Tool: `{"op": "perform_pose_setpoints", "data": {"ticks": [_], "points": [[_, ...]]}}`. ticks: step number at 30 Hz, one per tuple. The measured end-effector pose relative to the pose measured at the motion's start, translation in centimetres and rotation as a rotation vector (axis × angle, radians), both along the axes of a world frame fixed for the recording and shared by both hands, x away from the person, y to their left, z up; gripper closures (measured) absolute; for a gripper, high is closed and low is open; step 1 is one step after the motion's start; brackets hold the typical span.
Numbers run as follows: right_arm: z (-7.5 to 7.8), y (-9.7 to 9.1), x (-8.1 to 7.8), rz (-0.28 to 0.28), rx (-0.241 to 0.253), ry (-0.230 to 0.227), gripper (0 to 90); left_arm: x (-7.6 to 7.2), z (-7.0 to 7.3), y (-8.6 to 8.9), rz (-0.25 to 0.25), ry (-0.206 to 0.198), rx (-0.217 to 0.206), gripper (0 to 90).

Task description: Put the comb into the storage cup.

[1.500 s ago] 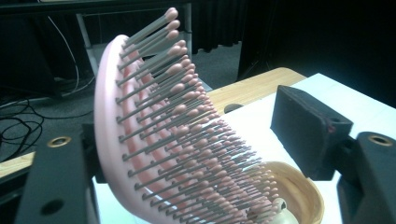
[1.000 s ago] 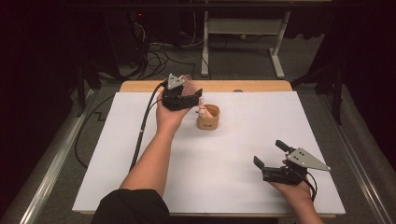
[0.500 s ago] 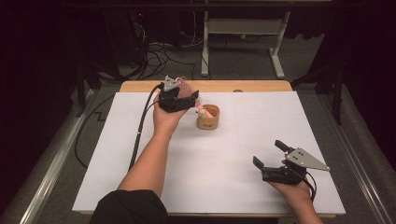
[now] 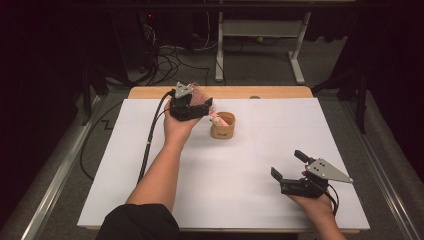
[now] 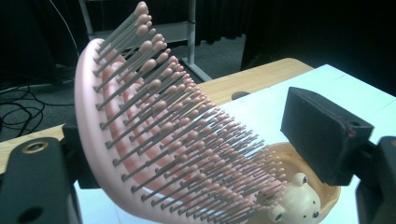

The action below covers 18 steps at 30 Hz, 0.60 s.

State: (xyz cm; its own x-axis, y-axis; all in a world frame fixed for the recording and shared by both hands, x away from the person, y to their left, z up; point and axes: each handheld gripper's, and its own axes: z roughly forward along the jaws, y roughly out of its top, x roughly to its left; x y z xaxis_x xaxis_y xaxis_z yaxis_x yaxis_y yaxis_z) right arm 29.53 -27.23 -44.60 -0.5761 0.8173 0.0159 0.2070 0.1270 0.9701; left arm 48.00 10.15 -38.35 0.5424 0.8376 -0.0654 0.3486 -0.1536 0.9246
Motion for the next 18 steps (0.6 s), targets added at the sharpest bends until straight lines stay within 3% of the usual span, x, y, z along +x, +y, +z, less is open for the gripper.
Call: {"op": "perform_pose_setpoints", "data": {"ticks": [18], "points": [[0.04, -0.01, -0.01, -0.002, -0.002, -0.004, 0.0, 0.05, -0.62, 0.27, 0.012, 0.005, -0.011, 15.7]]}}
